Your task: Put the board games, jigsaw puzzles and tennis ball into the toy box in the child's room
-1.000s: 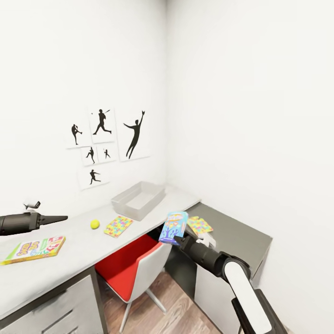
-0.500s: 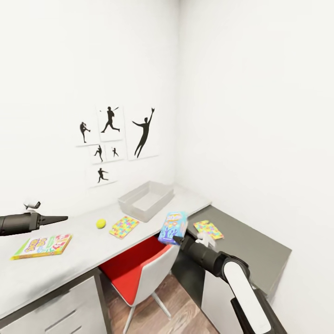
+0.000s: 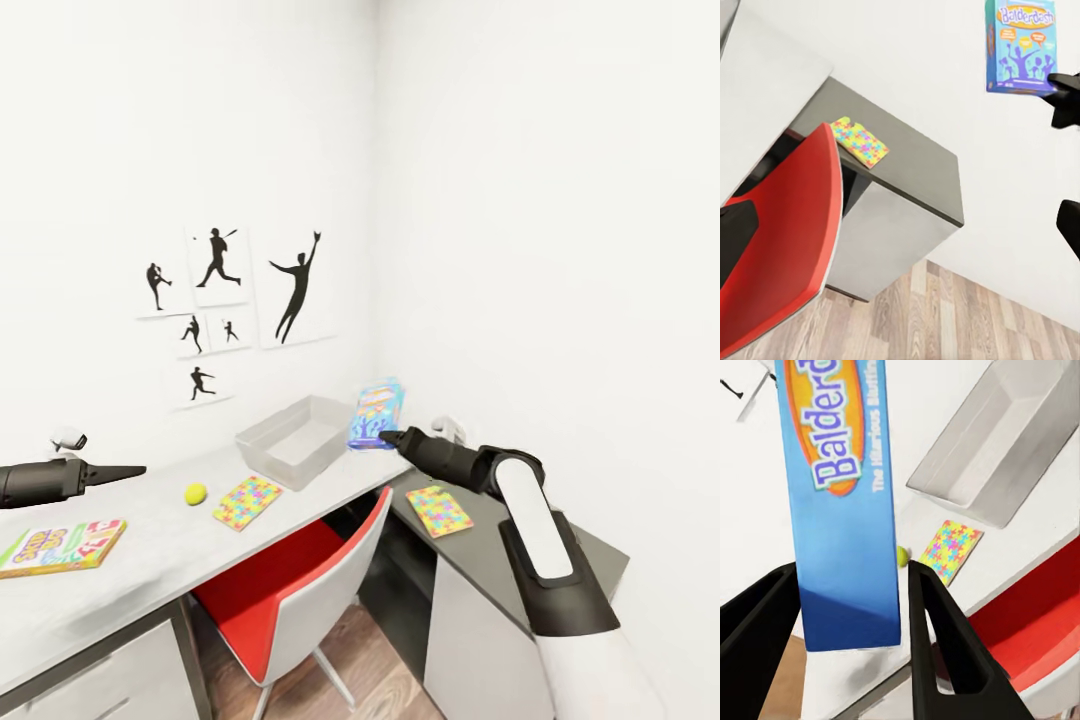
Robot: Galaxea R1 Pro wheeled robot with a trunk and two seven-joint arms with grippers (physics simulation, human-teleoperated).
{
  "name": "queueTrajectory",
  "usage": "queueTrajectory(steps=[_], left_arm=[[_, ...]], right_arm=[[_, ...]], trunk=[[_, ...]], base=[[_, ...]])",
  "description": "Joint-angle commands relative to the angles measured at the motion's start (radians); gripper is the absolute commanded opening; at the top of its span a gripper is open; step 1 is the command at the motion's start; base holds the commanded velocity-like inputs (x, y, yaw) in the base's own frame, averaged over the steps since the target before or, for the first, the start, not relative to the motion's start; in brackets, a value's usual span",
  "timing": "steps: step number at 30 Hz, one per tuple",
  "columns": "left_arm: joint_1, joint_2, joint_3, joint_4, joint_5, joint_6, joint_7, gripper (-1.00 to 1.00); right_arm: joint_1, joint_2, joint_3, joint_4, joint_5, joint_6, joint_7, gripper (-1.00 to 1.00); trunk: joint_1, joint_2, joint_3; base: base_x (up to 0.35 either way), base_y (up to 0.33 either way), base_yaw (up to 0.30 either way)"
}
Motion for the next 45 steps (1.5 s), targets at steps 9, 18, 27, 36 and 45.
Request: queueTrajectory(steps=[9, 18, 27, 36, 45], left_arm=[[0.001, 0.000, 0.000, 0.000, 0.000, 0.011, -0.004, 1.00], [0.001, 0.000, 0.000, 0.001, 0.000, 0.011, -0.004, 1.00], [0.001, 0.000, 0.000, 0.001, 0.000, 0.011, -0.004, 1.00], [0.001, 0.000, 0.000, 0.001, 0.000, 0.005, -0.004, 1.00], [0.001, -0.001, 0.000, 0.001, 0.002, -0.020, -0.004, 1.00]], right_arm=[[-0.092, 0.000, 0.017, 0.105, -0.041, 0.056, -0.020, -1.00], [-0.094, 0.000, 0.022, 0.113, -0.040, 0.056, -0.033, -1.00], [-0.093, 0.000, 0.024, 0.115, -0.039, 0.056, -0.036, -1.00], [-0.086, -0.001, 0.023, 0.109, -0.039, 0.055, -0.035, -1.00], [-0.083, -0.001, 0.025, 0.110, -0.037, 0.055, -0.036, -1.00]], trunk=[[0.000, -0.001, 0.000], [0.000, -0.001, 0.004], [0.000, -0.001, 0.013], [0.000, -0.001, 0.015], [0.000, -0.001, 0.015]], base=[[0.032, -0.034, 0.000], [0.078, -0.037, 0.060], [0.090, -0.097, 0.207], [0.007, -0.007, 0.048], [0.020, -0.058, 0.002]])
